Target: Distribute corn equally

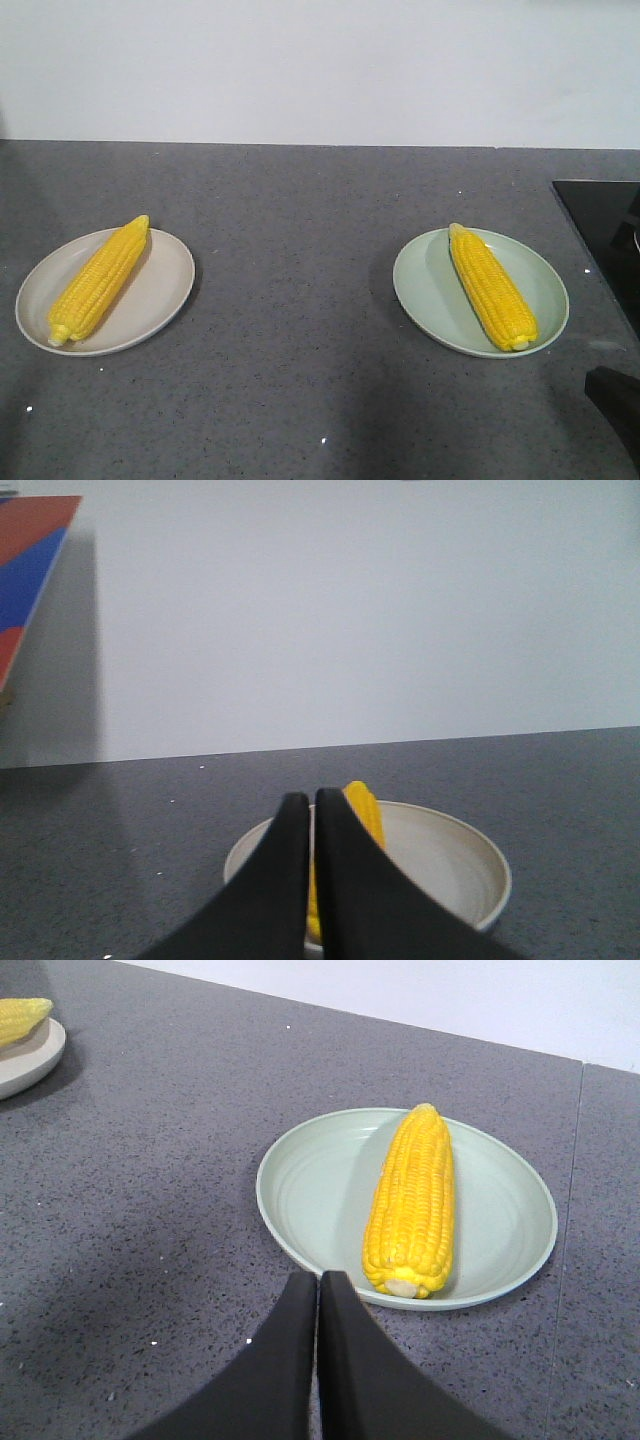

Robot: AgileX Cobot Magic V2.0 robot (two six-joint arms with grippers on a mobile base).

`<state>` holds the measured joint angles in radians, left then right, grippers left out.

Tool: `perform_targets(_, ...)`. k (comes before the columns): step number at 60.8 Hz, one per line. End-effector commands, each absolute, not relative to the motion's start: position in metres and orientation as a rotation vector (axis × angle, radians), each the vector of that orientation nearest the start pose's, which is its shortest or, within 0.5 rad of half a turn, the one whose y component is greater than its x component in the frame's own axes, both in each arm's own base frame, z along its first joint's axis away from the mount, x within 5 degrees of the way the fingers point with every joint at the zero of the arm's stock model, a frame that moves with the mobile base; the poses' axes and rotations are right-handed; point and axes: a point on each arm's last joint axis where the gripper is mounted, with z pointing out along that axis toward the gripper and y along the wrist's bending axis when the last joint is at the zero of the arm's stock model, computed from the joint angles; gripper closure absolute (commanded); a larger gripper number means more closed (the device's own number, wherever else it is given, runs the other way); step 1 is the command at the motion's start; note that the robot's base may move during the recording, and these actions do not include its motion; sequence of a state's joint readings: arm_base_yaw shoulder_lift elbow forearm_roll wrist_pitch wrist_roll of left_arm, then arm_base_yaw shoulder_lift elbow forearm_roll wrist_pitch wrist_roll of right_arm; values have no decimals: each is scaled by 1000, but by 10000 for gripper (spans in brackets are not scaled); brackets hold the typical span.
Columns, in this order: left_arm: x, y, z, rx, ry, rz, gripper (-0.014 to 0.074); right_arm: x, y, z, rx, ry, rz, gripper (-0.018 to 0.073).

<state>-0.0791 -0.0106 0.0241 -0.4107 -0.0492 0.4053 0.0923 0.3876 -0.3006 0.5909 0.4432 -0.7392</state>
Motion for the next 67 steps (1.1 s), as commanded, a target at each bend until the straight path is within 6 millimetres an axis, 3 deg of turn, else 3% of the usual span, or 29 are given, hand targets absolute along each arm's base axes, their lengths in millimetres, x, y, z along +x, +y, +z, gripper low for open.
perform_targets(1,53,1,220,-5,1394,-16,602,87,28,268,-397,1824,144,564)
perform_targets(67,54,-1,214,-75,1460,-120,602,87,28,268,-397,1824,144,564)
